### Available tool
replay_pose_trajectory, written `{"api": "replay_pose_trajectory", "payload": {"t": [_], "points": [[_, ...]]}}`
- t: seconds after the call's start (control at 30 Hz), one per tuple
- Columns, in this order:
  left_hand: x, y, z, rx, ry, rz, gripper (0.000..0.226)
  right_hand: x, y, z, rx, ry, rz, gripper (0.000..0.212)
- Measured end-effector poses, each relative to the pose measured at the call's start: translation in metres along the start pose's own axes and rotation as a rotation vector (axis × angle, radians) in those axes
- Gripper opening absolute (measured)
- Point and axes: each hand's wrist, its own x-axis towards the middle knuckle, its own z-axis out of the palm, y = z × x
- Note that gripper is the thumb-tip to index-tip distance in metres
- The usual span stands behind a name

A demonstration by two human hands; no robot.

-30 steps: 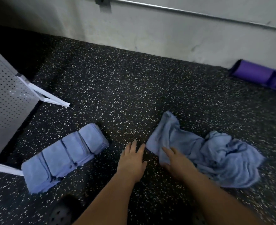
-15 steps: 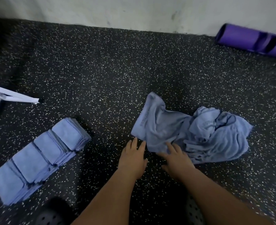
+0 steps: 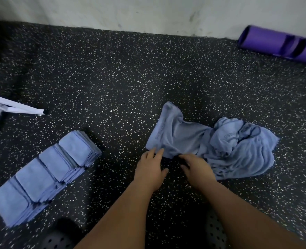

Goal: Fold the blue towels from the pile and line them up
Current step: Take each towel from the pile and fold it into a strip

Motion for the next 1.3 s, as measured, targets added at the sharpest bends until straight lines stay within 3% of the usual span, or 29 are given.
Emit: {"api": "replay_pose_trajectory", "payload": {"t": [0.23,0.4,0.53,0.8,0.93,1.07,1.3], "points": [[-0.017,0.034,-0.047,-0.15,0.18,0.131,0.069,-0.024,-0.018,-0.06,0.152,0.066,-0.056,0.026],[-0.042,0.06,-0.088,-0.122,0.17,0.102,0.024,-0.052,-0.046,-0.106,0.217,0.142,-0.163,0.019],[-0.068,0.068,-0.115,-0.169,0.199,0.116,0.011,-0.084,-0.059,-0.147,0.271,0.224,-0.223,0.028],[-0.133,0.103,-0.173,-0.321,0.456,0.273,0.011,-0.144,-0.085,-0.208,0.119,0.456,-0.257,0.015],[-0.169,0.115,-0.209,-0.233,0.51,0.421,0.01,-0.171,-0.097,-0.241,0.119,0.591,-0.334,0.009],[-0.207,0.119,-0.246,-0.081,0.527,0.542,0.02,-0.204,-0.104,-0.275,0.089,0.612,-0.41,0.005],[-0.247,0.084,-0.291,-0.055,0.63,0.515,0.022,-0.243,-0.105,-0.309,0.114,0.666,-0.431,0.005]]}}
